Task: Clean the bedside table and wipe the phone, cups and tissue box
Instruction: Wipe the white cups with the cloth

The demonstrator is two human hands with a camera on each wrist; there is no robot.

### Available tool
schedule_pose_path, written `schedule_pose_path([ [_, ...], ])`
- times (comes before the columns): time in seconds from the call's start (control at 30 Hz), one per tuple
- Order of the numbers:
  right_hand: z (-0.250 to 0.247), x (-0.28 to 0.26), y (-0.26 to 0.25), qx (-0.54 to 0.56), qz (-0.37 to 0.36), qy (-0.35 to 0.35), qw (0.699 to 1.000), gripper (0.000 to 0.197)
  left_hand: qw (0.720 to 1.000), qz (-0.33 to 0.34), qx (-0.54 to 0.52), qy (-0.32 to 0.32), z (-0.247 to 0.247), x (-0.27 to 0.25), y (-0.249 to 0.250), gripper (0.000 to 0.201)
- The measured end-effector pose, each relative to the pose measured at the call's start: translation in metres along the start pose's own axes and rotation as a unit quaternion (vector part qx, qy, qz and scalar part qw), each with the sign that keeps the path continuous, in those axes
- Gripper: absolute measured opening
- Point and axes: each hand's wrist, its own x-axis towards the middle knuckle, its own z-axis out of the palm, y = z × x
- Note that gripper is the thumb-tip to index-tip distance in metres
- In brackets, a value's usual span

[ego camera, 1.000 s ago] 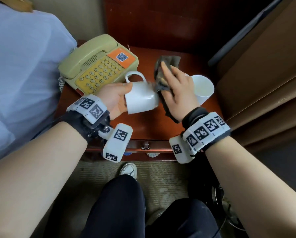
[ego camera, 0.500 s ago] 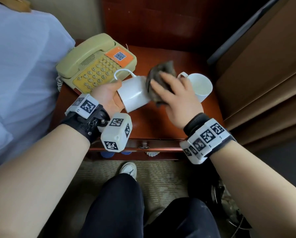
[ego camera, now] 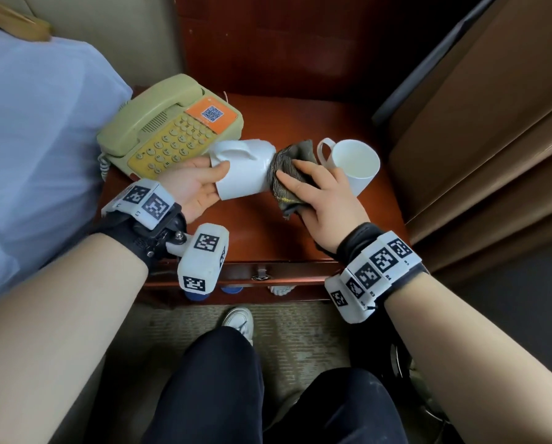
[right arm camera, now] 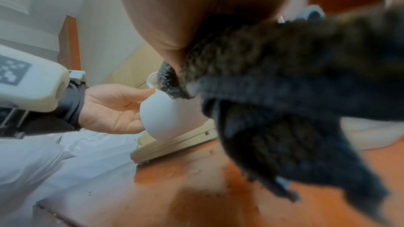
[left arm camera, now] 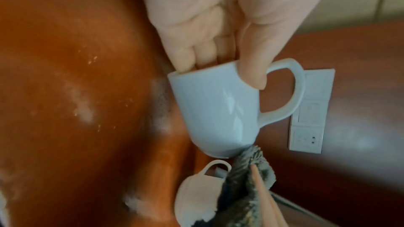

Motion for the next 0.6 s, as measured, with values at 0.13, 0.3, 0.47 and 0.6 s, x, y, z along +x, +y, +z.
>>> schedule_pose_path([
  [0.13, -0.011, 0.0, 0.002, 0.007, 0.007, 0.005, 1.0, 0.05, 0.98, 0.039, 0.193, 0.013, 0.003, -0.004, 0.015, 0.029],
  [0.3, -0.04, 0.005, 0.017, 0.036, 0.042, 0.059, 0.997, 0.049, 0.802, 0.13, 0.583, 0.014, 0.027, -0.008, 0.036, 0.018],
  [0.47, -0.075, 0.004, 0.045, 0.063, 0.086, 0.12, 0.987, 0.057, 0.645, 0.135, 0.752, -0.006, 0.058, 0.014, 0.048, 0.034],
  [0.6, -0.089, -0.003, 0.076, 0.076, 0.142, 0.136, 0.978, 0.063, 0.567, 0.098, 0.818, -0.023, 0.086, 0.042, 0.052, 0.036],
])
